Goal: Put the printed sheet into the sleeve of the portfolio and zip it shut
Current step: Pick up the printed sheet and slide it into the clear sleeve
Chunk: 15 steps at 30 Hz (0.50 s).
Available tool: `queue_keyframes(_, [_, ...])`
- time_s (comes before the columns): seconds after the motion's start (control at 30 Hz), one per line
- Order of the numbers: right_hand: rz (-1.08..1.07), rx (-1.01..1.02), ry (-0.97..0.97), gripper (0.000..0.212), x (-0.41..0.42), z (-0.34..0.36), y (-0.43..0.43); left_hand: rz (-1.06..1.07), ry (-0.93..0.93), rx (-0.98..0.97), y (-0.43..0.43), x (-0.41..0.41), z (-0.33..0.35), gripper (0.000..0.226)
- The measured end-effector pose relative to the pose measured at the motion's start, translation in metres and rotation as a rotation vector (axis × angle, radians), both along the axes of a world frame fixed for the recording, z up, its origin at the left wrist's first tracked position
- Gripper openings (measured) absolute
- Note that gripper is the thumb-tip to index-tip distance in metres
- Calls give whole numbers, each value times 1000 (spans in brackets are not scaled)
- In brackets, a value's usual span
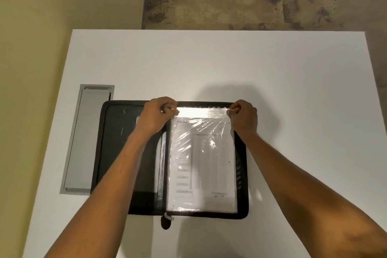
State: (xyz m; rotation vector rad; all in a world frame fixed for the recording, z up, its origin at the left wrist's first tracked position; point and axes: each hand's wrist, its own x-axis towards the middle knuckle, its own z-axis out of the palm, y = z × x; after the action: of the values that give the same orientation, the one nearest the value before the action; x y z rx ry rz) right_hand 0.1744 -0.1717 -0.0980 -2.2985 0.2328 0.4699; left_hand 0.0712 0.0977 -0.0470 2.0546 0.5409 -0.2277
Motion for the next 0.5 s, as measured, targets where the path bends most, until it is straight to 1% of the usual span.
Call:
queue_keyframes(0.1, [-56,-42,-129,17,-9,0,-5,107,51,73,41,-55,2,19])
queue_keyframes(0.23, [28,-155,-226,17,-24,6,-10,260,129,311,77,-122,-9,32])
queue_keyframes(0.3, [115,-170,-277,23,-46,9,-7,331,152,374,85,-148,-16,41])
queue_keyframes(0.37, [216,-186,-308,35,-76,8,-6,338,185,412,89,-167,-25,49])
queue_keyframes(0.5, [501,-328,-278,60,-139,2,-2,360,257,396,91,-185,-40,60])
